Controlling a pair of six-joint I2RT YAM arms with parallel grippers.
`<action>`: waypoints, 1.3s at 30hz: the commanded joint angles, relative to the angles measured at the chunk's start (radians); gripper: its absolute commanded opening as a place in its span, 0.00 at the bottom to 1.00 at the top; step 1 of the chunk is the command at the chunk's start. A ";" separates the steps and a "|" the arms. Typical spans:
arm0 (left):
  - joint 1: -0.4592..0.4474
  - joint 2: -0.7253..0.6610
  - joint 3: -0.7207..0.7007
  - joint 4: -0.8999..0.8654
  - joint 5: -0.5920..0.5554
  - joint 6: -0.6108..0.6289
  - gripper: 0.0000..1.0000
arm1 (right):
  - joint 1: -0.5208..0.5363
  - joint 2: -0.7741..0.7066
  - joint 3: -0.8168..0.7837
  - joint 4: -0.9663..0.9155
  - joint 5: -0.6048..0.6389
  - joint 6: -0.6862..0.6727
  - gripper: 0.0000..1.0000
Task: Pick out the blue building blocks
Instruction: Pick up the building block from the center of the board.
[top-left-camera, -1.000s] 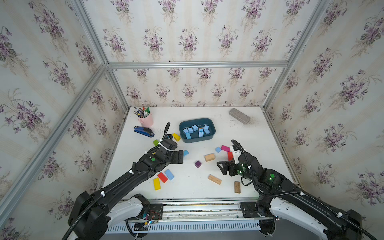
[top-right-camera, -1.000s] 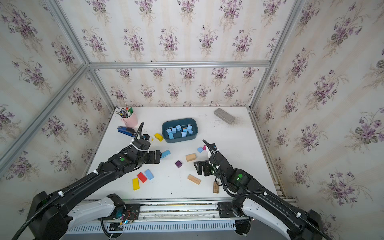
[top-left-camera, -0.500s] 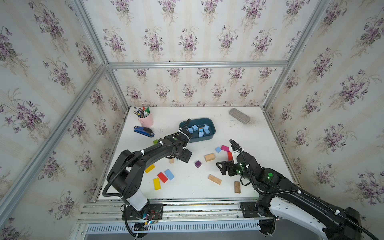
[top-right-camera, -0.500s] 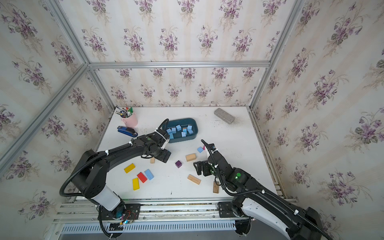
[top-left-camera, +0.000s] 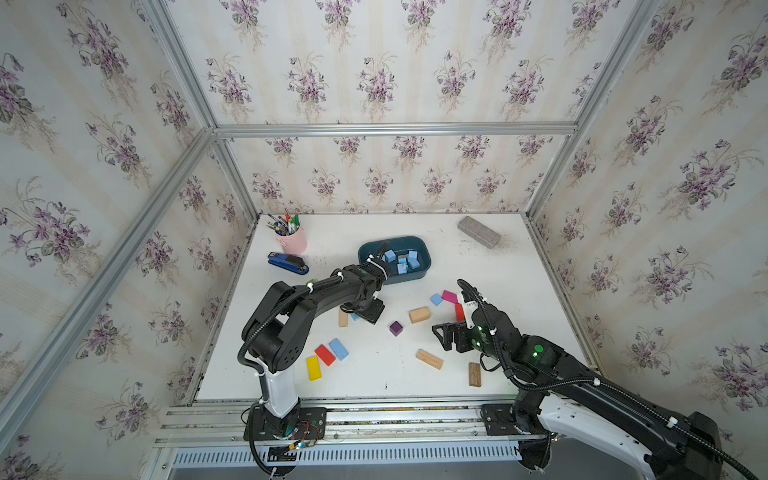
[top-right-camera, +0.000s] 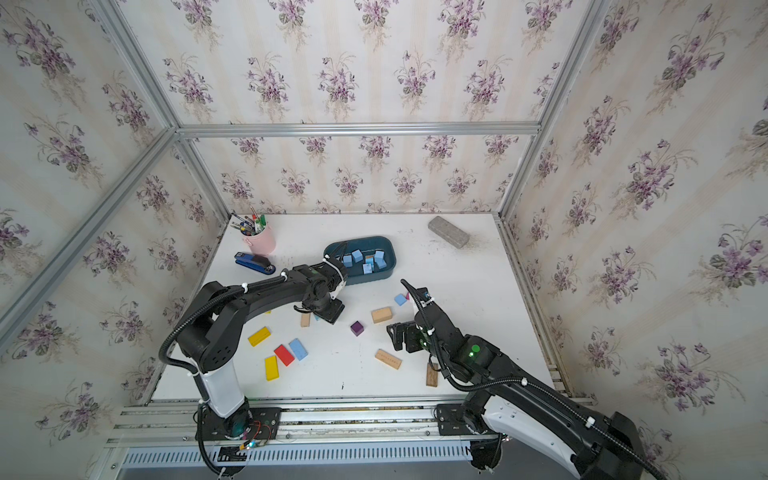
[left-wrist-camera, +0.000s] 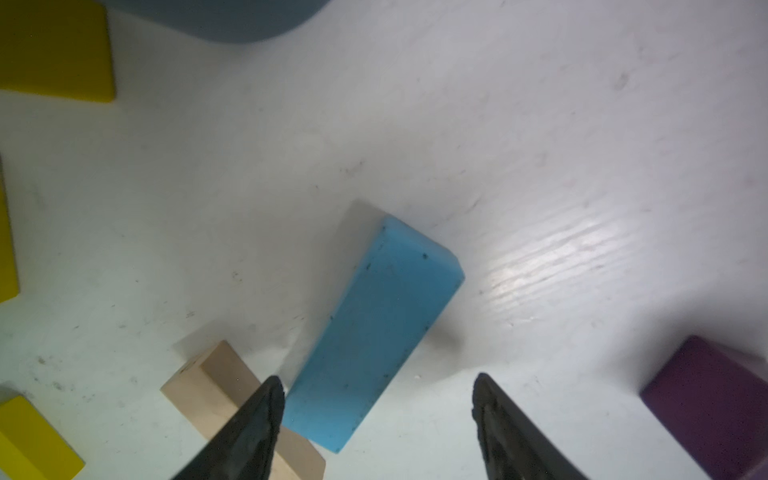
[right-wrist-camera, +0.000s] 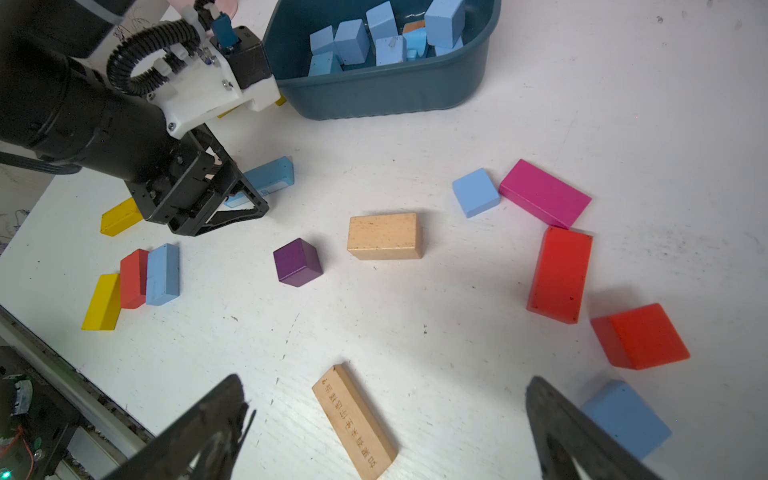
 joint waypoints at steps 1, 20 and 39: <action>0.002 0.012 0.011 -0.018 -0.023 0.016 0.73 | 0.000 0.003 0.002 0.017 0.007 -0.002 1.00; 0.022 0.040 0.005 -0.012 0.030 -0.021 0.36 | 0.000 -0.002 0.000 0.025 -0.018 -0.008 1.00; 0.020 -0.345 -0.109 0.104 0.175 -0.177 0.09 | 0.000 0.002 0.001 0.035 -0.050 -0.023 1.00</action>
